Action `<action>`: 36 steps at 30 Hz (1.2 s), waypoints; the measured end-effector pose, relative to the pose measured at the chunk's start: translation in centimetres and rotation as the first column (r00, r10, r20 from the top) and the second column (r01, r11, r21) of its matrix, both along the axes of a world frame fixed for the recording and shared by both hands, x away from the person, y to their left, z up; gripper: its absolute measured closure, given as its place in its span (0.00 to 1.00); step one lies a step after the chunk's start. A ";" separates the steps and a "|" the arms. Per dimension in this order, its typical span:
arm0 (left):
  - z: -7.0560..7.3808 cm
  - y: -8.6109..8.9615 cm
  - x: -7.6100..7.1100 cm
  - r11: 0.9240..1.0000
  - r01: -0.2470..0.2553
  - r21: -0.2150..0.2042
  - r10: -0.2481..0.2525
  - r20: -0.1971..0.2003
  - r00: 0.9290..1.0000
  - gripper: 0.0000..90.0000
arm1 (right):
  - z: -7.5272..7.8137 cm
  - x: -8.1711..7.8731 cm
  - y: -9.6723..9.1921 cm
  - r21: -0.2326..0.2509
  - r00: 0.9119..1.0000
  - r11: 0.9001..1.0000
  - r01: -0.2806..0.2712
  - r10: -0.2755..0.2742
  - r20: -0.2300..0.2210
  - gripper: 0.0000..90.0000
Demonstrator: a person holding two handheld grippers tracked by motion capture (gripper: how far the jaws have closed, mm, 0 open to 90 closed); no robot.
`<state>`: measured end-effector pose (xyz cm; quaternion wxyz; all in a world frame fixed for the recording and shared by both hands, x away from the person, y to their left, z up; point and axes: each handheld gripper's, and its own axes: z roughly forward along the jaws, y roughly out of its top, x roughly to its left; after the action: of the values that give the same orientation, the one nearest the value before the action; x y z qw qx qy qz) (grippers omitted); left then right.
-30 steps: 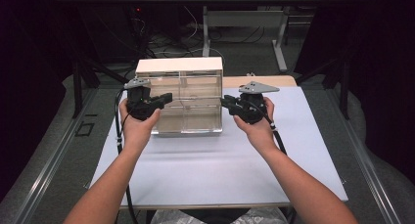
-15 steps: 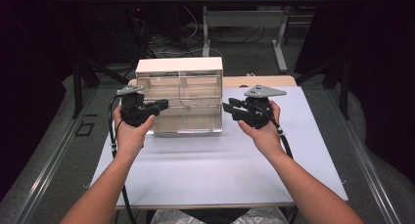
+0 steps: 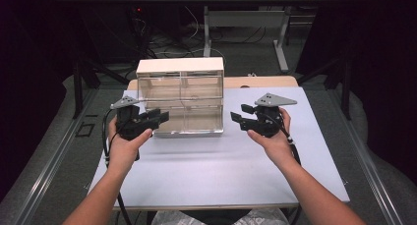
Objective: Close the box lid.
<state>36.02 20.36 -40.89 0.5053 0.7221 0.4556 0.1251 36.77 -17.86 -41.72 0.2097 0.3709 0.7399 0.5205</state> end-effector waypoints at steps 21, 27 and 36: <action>-3.4 2.3 -1.2 1.000 -0.025 0.014 0.025 0.040 0.999 0.42 | -3.9 -2.1 -5.2 -0.013 0.998 0.998 0.059 -0.059 -0.016 0.45; -4.3 2.8 -1.5 0.999 -0.029 0.018 0.028 0.074 0.997 0.41 | -5.3 -2.8 -7.0 -0.014 0.995 0.995 0.103 -0.103 -0.016 0.40; -6.1 3.6 -1.5 0.998 -0.064 0.021 0.062 0.062 0.996 0.35 | -7.3 -3.1 -9.6 -0.005 0.980 0.981 0.195 -0.195 -0.043 0.30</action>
<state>34.53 23.99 -47.01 0.5065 0.7090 0.4609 0.1684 33.62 -27.43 -48.97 0.2439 0.4528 0.7046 0.4889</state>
